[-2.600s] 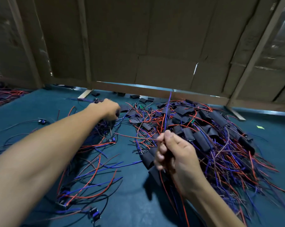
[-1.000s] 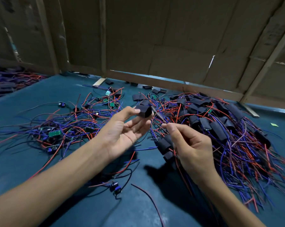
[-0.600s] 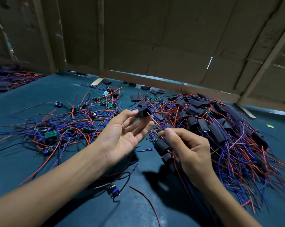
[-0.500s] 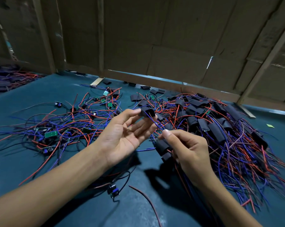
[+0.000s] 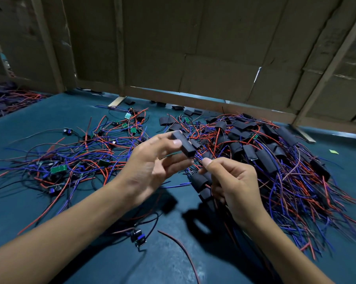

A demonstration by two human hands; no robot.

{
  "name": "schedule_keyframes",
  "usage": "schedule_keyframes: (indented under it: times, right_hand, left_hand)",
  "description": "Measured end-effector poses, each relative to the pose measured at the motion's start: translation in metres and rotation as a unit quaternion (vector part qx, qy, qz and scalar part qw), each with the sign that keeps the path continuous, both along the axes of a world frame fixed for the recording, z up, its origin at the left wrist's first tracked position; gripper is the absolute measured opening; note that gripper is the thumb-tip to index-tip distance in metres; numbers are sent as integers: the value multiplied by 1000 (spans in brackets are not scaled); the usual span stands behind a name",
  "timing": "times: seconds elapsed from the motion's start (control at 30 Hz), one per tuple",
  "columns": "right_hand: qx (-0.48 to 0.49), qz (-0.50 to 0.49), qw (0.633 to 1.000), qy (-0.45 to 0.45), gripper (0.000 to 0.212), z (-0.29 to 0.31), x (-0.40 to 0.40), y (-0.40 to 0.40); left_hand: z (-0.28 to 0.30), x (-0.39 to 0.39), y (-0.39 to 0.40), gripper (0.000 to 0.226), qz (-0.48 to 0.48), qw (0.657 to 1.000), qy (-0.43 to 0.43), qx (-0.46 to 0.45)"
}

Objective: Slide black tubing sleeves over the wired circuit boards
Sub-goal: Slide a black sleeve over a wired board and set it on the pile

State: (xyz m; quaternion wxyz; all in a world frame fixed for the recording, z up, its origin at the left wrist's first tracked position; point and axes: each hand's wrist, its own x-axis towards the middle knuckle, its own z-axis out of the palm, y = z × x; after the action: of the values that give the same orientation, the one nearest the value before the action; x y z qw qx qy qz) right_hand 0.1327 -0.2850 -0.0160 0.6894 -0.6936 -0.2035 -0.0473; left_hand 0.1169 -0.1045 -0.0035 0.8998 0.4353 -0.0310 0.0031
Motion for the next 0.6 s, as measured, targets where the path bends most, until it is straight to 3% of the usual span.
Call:
schedule_keyframes:
  times: [0.13, 0.27, 0.37, 0.47, 0.6]
  right_hand:
    - [25, 85, 996, 32, 12, 0, -4, 4]
    - [42, 152, 977, 145, 42, -1, -1, 8]
    - [37, 191, 946, 261, 50, 2, 2, 4]
    - [45, 167, 938, 300, 44, 4, 5, 2]
    - [65, 89, 959, 261, 44, 6, 9, 2]
  left_hand:
    - [-1, -1, -9, 24, 98, 991, -4, 88]
    - [2, 2, -3, 30, 121, 992, 23, 37]
    - [4, 7, 7, 36, 156, 986, 47, -24]
    - [5, 10, 19, 39, 200, 979, 45, -14]
    - [5, 9, 23, 43, 189, 980, 32, 47]
